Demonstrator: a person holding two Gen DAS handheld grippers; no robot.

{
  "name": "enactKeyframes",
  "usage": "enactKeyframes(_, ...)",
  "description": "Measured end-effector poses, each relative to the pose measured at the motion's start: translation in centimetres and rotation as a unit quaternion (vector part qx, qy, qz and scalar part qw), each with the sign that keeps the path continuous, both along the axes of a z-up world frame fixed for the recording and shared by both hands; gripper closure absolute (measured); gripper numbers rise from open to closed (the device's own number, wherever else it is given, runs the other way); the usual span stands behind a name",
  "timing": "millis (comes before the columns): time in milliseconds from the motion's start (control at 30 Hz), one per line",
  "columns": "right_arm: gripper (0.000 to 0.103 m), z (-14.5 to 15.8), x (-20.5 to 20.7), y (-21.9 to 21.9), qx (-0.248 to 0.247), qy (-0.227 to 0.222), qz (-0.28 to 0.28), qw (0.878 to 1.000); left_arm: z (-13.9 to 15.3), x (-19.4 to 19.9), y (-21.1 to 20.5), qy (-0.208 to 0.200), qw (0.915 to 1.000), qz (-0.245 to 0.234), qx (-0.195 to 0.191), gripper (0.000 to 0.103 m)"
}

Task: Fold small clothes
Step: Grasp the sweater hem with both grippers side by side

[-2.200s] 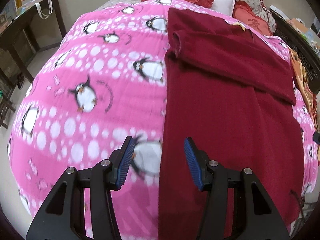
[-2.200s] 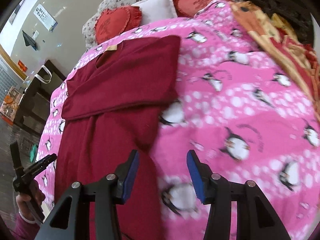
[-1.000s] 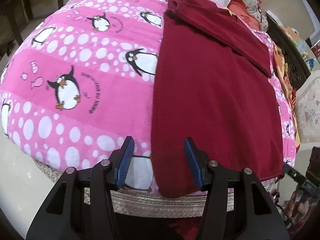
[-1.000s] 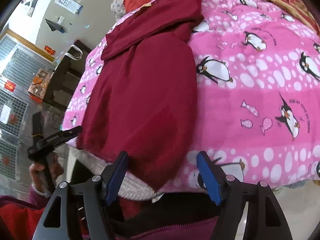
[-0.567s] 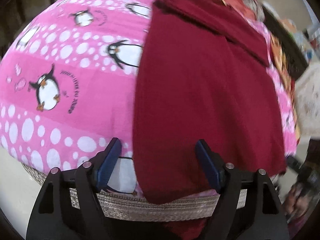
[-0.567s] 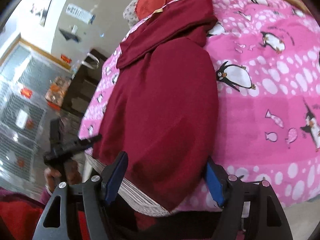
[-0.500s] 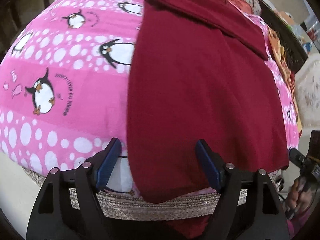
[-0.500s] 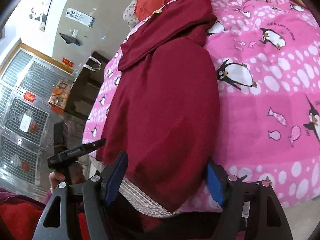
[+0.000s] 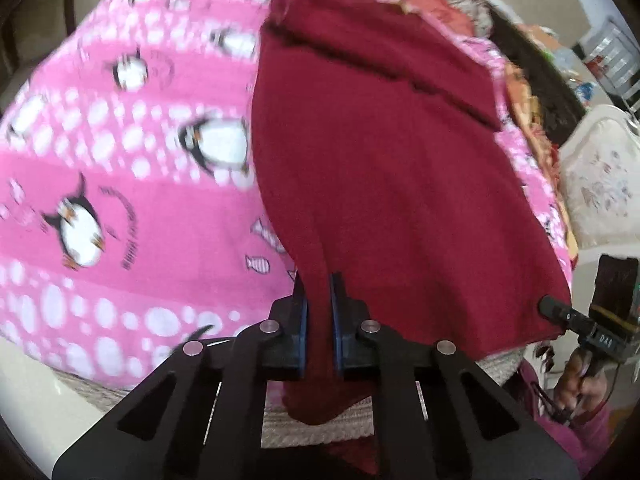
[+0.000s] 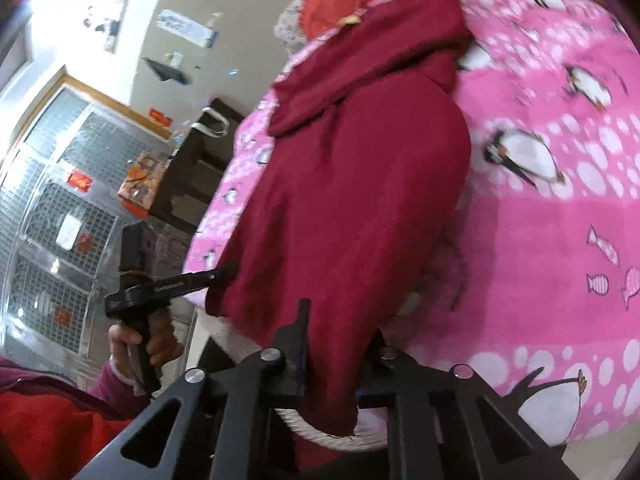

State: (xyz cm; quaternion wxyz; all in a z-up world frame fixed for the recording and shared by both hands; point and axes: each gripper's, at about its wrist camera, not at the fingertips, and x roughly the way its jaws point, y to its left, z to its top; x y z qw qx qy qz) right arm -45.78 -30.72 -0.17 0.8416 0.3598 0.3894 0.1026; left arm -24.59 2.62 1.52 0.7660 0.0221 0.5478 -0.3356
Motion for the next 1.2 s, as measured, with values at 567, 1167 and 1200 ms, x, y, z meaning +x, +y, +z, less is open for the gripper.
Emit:
enactKeyframes(567,0.084,-2.0,0.1,-0.3,0.008,0.077,0.0,0.997,-2.1,0.7,1.8,0.011,0.9981,0.046,0.038,0.097)
enactKeyframes(1167,0.062,-1.7,-0.8,-2.5,0.045,0.071,-0.03,0.996,-2.9,0.6,1.0,0.008,0.9961,0.061,0.063,0.079)
enactKeyframes(1200,0.062,-1.7,-0.8,-2.5,0.047,0.069,-0.028,0.996,-2.9,0.6,1.0,0.008,0.9962,0.06,0.063,0.076)
